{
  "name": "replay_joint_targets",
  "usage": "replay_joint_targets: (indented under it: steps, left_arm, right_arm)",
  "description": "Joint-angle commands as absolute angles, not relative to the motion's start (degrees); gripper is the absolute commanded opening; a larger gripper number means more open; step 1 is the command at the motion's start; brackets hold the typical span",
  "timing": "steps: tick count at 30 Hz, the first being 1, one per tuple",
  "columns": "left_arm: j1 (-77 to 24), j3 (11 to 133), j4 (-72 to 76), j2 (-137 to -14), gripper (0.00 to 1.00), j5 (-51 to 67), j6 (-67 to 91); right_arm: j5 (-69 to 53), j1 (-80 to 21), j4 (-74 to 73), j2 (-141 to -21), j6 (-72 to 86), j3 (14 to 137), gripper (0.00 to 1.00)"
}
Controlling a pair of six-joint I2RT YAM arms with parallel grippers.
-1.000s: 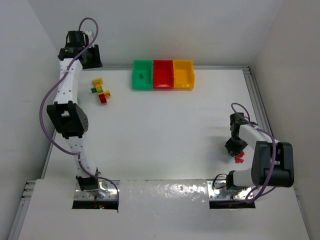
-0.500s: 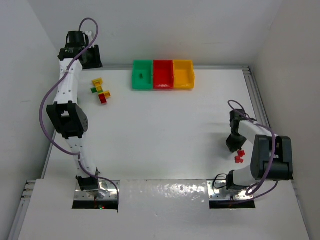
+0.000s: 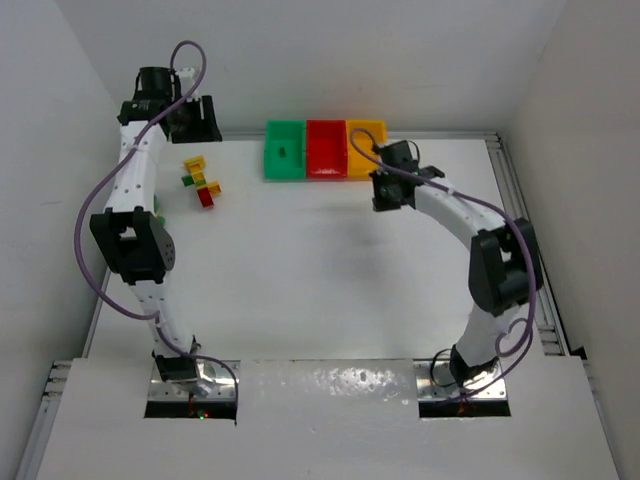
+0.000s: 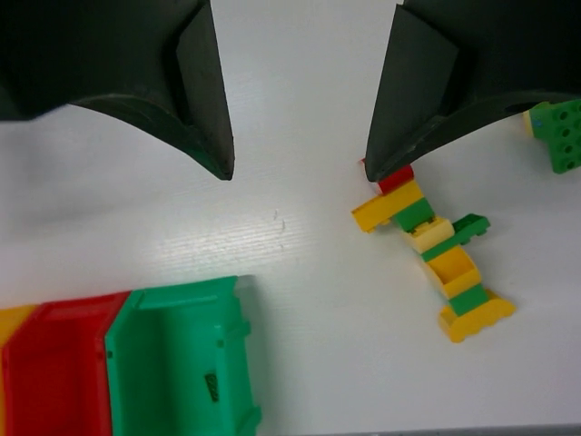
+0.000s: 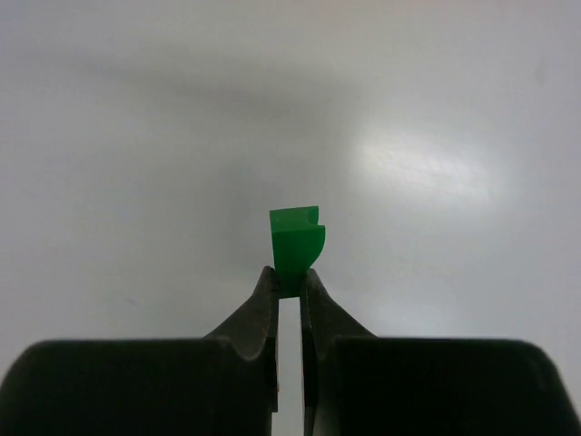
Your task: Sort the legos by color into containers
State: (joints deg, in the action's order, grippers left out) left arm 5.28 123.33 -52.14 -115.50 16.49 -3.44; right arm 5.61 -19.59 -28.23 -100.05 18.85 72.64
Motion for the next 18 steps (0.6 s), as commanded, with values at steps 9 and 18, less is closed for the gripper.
replay_joint_targets:
  steps: [9,18]
  left_arm:
    - [-4.7,116.9,-48.4,-109.8,0.64,24.9,-5.2]
    - [-11.3,109.2,-47.0,-110.0,0.63,34.1,-3.0]
  right_arm:
    - [-16.9,-29.4,-13.0,-113.0,10.4,95.0,0.00]
    - [-21.9,-31.8,6.7,-103.0,11.4,76.6,0.00]
